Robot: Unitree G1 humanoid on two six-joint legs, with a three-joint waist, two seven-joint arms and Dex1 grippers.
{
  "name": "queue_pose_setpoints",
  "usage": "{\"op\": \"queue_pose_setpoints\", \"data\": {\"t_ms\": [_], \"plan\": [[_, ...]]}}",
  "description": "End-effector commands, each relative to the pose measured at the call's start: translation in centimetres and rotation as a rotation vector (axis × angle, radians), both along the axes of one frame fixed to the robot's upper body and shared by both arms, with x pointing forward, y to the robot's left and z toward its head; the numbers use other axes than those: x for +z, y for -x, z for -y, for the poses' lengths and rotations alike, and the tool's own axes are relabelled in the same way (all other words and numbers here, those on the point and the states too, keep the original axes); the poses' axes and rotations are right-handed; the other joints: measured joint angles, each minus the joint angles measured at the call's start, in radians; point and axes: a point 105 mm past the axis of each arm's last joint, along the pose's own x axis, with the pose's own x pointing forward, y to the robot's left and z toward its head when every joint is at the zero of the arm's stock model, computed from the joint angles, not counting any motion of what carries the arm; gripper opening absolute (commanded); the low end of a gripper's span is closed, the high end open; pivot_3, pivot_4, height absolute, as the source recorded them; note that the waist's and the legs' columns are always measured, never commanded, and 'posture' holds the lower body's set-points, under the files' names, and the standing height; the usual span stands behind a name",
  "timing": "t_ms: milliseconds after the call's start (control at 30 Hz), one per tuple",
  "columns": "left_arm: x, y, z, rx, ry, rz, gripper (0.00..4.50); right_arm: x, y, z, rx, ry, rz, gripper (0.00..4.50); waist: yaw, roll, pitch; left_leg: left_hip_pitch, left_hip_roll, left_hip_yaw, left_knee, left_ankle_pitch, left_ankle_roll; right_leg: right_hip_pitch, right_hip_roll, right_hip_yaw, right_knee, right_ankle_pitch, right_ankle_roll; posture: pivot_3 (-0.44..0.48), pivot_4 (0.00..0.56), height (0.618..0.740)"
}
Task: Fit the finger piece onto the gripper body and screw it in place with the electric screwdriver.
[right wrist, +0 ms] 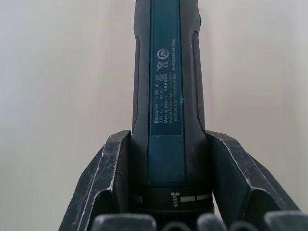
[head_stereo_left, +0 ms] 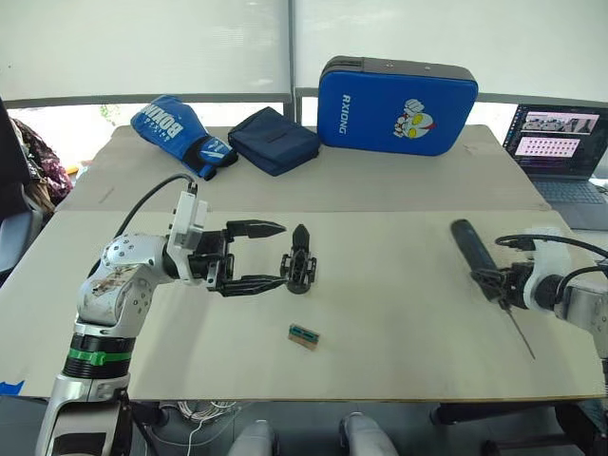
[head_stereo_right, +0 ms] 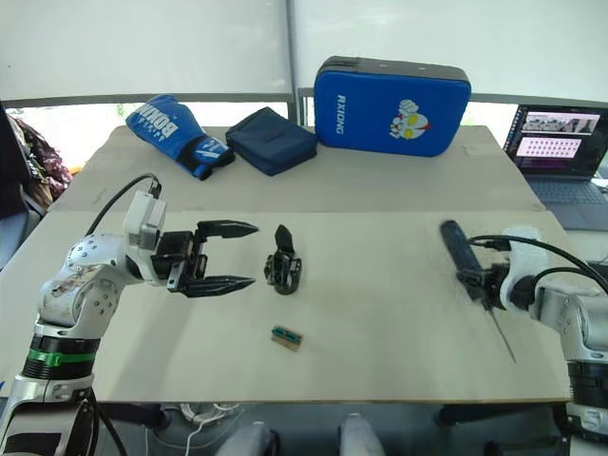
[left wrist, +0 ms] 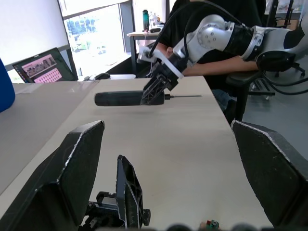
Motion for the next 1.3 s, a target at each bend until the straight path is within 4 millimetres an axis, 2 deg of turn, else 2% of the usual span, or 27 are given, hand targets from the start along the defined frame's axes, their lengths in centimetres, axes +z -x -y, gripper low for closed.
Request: {"op": "queue_pose_setpoints", "data": {"t_ms": [33,133,233,333,567,600,667,800,867,1000,1167,1300], "plan": [[0.3,0.2,-0.7,0.001,-0.006,0.046,4.50,3.0,1.5,-4.4,0.187,0.045,0.093,1.92,-0.001,0.000,0.000,0.000,0.000,0.000,0.000,0.000,0.000,0.000,0.000,0.000,0.000,0.000,0.000,0.000,0.150,0.740],[-0.1,0.4,-1.1,0.008,-0.012,0.059,4.50,0.8,3.3,-6.5,0.278,0.110,0.030,1.92,0.007,-0.001,0.000,0.000,0.000,-0.001,0.000,0.000,0.000,0.001,0.000,0.000,0.000,0.000,0.000,0.000,0.150,0.740],[-0.2,0.7,-0.9,0.009,-0.009,0.064,4.50,-1.6,3.8,-7.2,0.284,0.128,-0.005,1.92,0.017,-0.002,0.000,-0.001,0.000,-0.001,0.001,0.000,0.000,0.001,-0.001,-0.001,-0.002,0.000,0.000,0.000,0.150,0.740],[-0.3,0.8,-0.9,0.015,-0.009,0.061,4.50,-3.0,3.7,-6.9,0.272,0.141,-0.028,1.92,0.016,-0.002,0.001,-0.003,-0.001,-0.001,0.006,0.000,0.000,0.000,-0.002,-0.001,-0.001,0.001,0.002,0.000,0.150,0.740],[-0.2,0.9,-1.0,0.029,-0.014,0.063,4.50,-4.2,3.3,-6.0,0.282,0.142,-0.070,1.92,0.013,-0.002,0.001,-0.002,0.000,0.000,0.009,-0.001,0.001,0.002,0.000,0.000,-0.001,0.002,0.003,0.000,0.150,0.740],[-0.2,0.9,-1.0,0.030,-0.015,0.063,4.50,-4.2,3.2,-5.9,0.284,0.142,-0.072,1.92,0.013,-0.002,0.001,-0.002,0.000,0.000,0.009,-0.001,0.001,0.002,0.000,0.000,-0.001,0.002,0.003,0.000,0.150,0.740],[-0.2,0.8,-1.1,0.033,-0.015,0.063,4.50,-4.2,3.2,-5.8,0.291,0.141,-0.079,2.96,0.013,-0.002,0.001,-0.002,0.000,0.000,0.009,-0.001,0.001,0.002,0.000,0.000,-0.001,0.002,0.003,0.000,0.150,0.740],[-0.4,0.9,-1.1,0.034,-0.020,0.057,4.50,-2.9,3.4,-5.6,0.341,0.172,-0.099,4.39,0.013,-0.002,0.001,-0.002,0.000,0.000,0.009,-0.001,0.001,0.001,0.000,0.000,-0.001,0.002,0.003,0.000,0.150,0.740],[-0.5,0.9,-1.1,0.032,-0.022,0.051,4.50,-2.1,4.1,-5.5,0.399,0.205,-0.159,4.47,0.013,-0.002,0.001,-0.002,0.000,0.000,0.009,-0.001,0.001,0.001,-0.001,0.000,-0.001,0.002,0.003,0.000,0.150,0.740],[-0.8,1.0,-1.1,0.025,-0.027,0.036,4.50,-0.7,4.5,-4.7,0.385,0.260,-0.299,4.47,0.012,-0.002,0.001,-0.002,0.000,0.000,0.009,-0.001,0.001,0.001,0.000,0.000,-0.001,0.002,0.003,0.000,0.150,0.740],[-1.2,1.2,-0.8,0.012,-0.029,0.029,4.50,-1.1,5.9,-4.8,0.336,0.291,-0.543,4.47,0.010,-0.002,0.001,-0.002,0.000,0.000,0.009,-0.001,0.002,0.001,0.000,0.000,-0.001,0.002,0.003,0.000,0.150,0.740],[-1.9,1.6,-0.6,-0.006,-0.056,0.041,4.50,-0.9,4.7,-5.8,0.301,0.248,-0.568,4.47,0.010,-0.002,0.001,-0.002,0.000,0.001,0.009,-0.001,0.002,0.001,-0.001,0.000,-0.002,0.002,0.003,0.000,0.150,0.740]]}}
